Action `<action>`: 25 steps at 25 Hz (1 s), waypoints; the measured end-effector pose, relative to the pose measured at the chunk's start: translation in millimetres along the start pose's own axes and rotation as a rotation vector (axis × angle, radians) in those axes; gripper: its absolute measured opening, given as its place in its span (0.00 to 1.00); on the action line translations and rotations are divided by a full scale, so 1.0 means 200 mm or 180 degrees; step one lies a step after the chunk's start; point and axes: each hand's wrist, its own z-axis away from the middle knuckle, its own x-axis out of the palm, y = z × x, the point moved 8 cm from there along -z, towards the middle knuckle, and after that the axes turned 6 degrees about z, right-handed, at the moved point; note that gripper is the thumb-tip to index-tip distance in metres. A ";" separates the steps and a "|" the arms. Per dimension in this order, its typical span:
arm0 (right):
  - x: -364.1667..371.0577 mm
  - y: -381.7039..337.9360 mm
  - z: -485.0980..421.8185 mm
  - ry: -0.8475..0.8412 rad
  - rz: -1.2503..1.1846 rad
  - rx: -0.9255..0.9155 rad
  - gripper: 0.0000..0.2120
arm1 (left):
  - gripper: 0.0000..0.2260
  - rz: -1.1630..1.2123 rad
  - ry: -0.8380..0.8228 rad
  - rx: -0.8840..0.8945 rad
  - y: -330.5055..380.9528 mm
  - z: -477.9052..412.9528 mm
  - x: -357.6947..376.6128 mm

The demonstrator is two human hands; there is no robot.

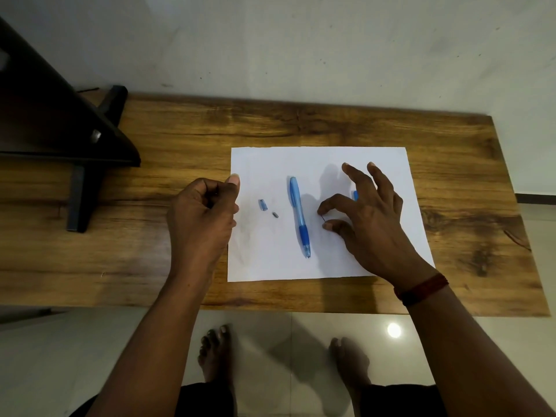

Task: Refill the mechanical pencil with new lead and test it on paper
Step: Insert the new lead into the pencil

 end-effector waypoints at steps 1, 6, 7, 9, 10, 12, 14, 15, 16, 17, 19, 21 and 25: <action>0.00 0.00 0.00 -0.0005 -0.0001 0.0002 0.11 | 0.11 0.0004 -0.0001 -0.0010 0.00 0.00 0.00; 0.00 -0.01 0.00 -0.0033 0.0036 -0.0037 0.12 | 0.11 -0.0025 0.0013 0.0000 0.00 0.00 0.00; 0.00 -0.01 0.00 -0.0037 0.0041 -0.0051 0.12 | 0.10 -0.0021 0.0024 -0.0005 0.00 0.00 0.00; 0.00 -0.01 0.00 -0.0053 0.0029 -0.0047 0.11 | 0.10 -0.0033 0.0024 0.0002 0.00 0.00 0.00; 0.00 -0.01 0.00 -0.0059 0.0019 -0.0040 0.11 | 0.10 -0.0044 0.0018 0.0008 0.00 0.00 0.00; -0.01 -0.02 0.00 -0.0064 0.0009 -0.0043 0.11 | 0.11 -0.0045 0.0009 0.0012 0.00 0.00 0.01; -0.01 -0.02 0.00 -0.0055 0.0011 -0.0055 0.11 | 0.11 -0.0022 0.0006 -0.0005 0.00 0.00 0.01; -0.01 -0.02 0.00 -0.0039 -0.0004 -0.0051 0.11 | 0.11 -0.0021 0.0009 -0.0017 0.00 0.00 0.01; -0.01 -0.02 0.00 -0.0021 -0.0039 -0.0041 0.12 | 0.11 -0.0025 0.0013 -0.0021 0.00 0.00 0.01; -0.01 -0.02 0.01 0.0000 -0.0091 -0.0031 0.12 | 0.11 -0.0025 0.0014 -0.0020 0.01 0.00 0.01; -0.02 -0.02 0.01 0.0042 -0.0189 -0.0013 0.11 | 0.11 -0.0017 0.0008 -0.0018 0.02 0.00 0.02; -0.03 -0.02 0.02 0.0050 -0.0234 -0.0001 0.10 | 0.11 -0.0037 0.0006 -0.0012 0.02 0.01 0.03; -0.03 0.00 0.02 -0.0043 -0.0364 0.0073 0.08 | 0.12 -0.0070 -0.0009 0.0006 0.03 0.02 0.05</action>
